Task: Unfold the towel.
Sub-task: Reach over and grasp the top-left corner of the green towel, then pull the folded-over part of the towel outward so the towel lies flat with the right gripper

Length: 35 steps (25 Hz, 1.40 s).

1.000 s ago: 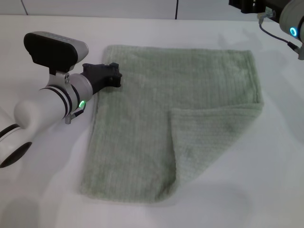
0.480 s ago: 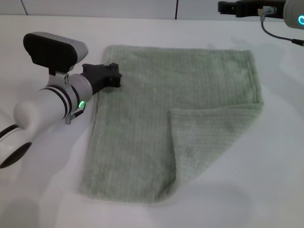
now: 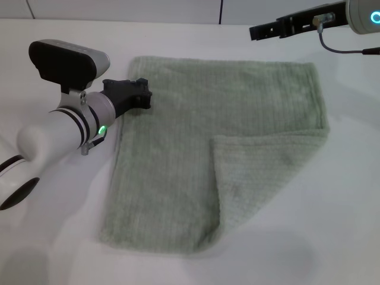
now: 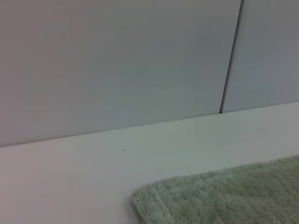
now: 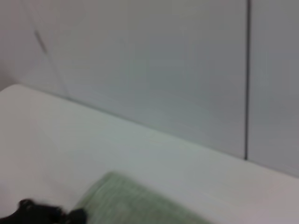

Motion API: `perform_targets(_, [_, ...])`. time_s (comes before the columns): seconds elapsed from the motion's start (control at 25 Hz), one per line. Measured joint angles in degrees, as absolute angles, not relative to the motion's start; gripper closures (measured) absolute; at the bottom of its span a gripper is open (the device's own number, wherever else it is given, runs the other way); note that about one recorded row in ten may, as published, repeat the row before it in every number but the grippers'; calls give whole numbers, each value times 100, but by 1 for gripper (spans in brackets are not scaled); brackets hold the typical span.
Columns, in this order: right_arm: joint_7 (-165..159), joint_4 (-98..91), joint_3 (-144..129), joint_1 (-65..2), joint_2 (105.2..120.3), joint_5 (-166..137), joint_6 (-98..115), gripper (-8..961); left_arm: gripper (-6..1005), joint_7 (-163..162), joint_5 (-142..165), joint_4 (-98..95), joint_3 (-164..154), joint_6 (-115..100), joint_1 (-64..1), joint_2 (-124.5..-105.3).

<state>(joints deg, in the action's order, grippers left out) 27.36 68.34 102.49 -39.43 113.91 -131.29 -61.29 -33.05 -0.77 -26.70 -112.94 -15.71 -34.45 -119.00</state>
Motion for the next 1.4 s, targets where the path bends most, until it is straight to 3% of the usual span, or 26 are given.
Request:
perform_targets(0.8, [3429,5967,10480,-4774,11436,-12664,-7964,194,1000,-3305,-82,-2742,-11294,-1503,-3426,-11900])
perform_targets(1.4, [3739,5271,10418,-4931,11435,-12712,-8075,194,1000,-3305,-61,-2746,-11294,-1494,-3409,-11900])
